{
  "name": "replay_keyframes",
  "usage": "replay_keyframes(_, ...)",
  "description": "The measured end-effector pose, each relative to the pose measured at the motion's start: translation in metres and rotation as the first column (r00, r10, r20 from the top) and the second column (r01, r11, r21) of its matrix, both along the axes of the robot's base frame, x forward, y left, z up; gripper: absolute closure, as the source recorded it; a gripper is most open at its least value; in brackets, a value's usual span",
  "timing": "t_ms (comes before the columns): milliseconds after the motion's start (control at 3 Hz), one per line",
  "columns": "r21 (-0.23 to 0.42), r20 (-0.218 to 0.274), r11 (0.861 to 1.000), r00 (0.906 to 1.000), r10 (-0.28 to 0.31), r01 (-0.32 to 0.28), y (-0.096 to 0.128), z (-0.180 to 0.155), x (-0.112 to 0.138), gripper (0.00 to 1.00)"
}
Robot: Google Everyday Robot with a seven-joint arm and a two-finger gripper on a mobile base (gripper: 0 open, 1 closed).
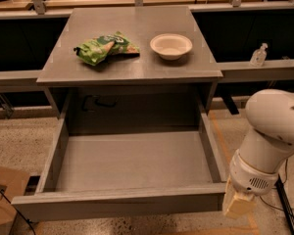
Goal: Close top drawer
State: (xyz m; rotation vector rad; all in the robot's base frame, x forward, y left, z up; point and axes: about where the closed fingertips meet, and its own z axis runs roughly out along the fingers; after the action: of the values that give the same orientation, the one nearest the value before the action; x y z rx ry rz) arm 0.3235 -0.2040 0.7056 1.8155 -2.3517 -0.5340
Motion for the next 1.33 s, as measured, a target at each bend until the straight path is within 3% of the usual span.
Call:
replay_keyframes(333,0.006,-0.083,1.000,0.9965,0.011,-0.011,0.015,-0.042,-0.023,1.00)
replay_keyframes(667,-0.001,-0.004,1.000,1.0000,-0.002,0.002,0.025,-0.064,-0.019,1.00)
replay_keyframes(1000,0.021,0.082,1.000,0.9966,0.006,-0.008,0.036,-0.070,0.002,1.00)
replay_keyframes(1333,0.021,0.082,1.000,0.9966,0.006,-0.008,0.036,-0.070,0.002,1.00)
